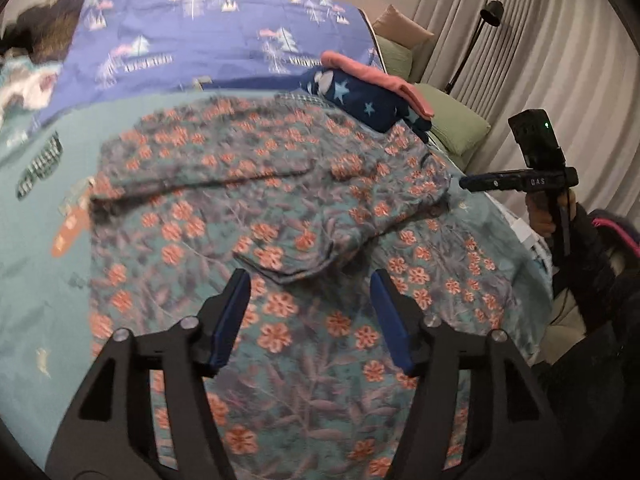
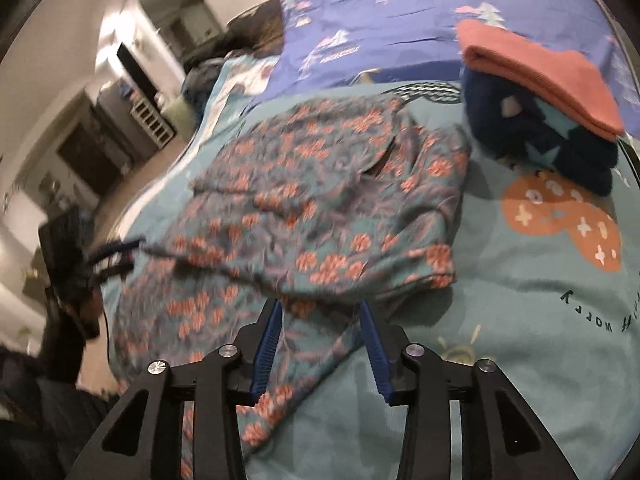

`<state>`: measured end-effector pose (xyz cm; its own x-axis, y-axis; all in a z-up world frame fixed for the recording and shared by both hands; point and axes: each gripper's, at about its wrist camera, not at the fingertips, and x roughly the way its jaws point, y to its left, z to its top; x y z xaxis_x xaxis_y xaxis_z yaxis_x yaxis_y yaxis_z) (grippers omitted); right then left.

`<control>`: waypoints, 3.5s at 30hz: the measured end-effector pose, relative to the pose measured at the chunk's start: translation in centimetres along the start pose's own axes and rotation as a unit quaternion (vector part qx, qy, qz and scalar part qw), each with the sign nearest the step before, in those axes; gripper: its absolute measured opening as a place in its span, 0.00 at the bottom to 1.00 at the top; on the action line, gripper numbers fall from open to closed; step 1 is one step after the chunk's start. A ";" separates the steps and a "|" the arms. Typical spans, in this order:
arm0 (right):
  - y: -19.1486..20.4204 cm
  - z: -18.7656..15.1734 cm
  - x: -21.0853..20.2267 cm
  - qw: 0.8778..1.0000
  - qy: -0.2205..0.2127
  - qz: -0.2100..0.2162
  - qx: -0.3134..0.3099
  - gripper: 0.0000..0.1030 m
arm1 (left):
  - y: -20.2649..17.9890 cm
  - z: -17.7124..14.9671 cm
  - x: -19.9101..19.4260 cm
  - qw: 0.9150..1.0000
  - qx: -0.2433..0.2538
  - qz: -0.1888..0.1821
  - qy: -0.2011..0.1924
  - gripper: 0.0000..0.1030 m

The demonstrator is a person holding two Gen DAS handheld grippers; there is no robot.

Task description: Fold small clothes

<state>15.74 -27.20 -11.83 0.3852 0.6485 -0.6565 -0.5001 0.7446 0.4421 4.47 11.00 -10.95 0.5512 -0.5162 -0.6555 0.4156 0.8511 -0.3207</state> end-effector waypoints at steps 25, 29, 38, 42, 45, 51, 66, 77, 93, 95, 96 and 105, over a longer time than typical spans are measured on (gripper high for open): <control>2.0 0.1 2.3 0.999 0.003 -0.035 0.033 0.46 | 4.9 4.7 3.9 0.968 -0.230 -0.083 -0.058 0.06; 2.0 0.0 1.9 0.998 -0.001 -0.040 0.038 0.46 | 1.3 5.8 0.0 0.988 -0.101 -0.039 -0.114 0.06; 1.3 -0.6 2.7 0.997 0.013 -0.053 0.058 0.47 | 3.9 0.5 3.8 0.993 -0.091 0.078 0.015 0.46; 2.1 -0.7 2.4 0.997 0.011 -0.055 0.048 0.48 | 5.4 0.9 3.4 0.989 -0.139 0.045 -0.001 0.66; 2.3 -0.6 2.6 0.998 0.011 -0.050 0.048 0.49 | 6.4 1.3 4.5 0.986 -0.168 0.016 0.001 0.66; 4.9 2.3 3.7 0.999 0.008 -0.042 0.007 0.49 | 5.1 1.0 3.8 0.987 -0.161 0.020 -0.018 0.12; 6.8 2.9 7.9 0.998 0.048 -0.036 -0.007 0.49 | 8.2 -0.8 2.5 0.981 -0.174 0.085 -0.021 0.42; 2.6 1.8 6.0 0.995 0.036 -0.057 0.078 0.49 | 8.4 2.1 4.5 0.980 -0.194 0.016 -0.035 0.06; -1.4 13.5 5.1 0.989 -0.020 -0.025 0.142 0.48 | -7.6 15.3 -3.6 0.983 0.077 -0.033 -0.166 0.07; -1.8 15.4 8.2 0.990 0.018 0.019 0.140 0.26 | -8.5 16.0 -3.5 0.982 0.088 -0.037 -0.164 0.07; -2.1 15.7 9.5 0.988 0.037 0.031 0.144 0.08 | -9.2 16.6 -3.4 0.981 0.097 -0.035 -0.164 0.07; -2.8 13.9 12.6 0.965 0.089 -0.231 0.080 0.00 | -10.4 20.8 -3.8 0.977 0.118 -0.028 -0.177 0.07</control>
<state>32.78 -18.87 -12.84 0.3913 0.2137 -0.8951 -0.1745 0.9722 0.1559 13.07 2.11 9.10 0.7207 -0.5980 -0.3506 0.5848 0.7961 -0.1558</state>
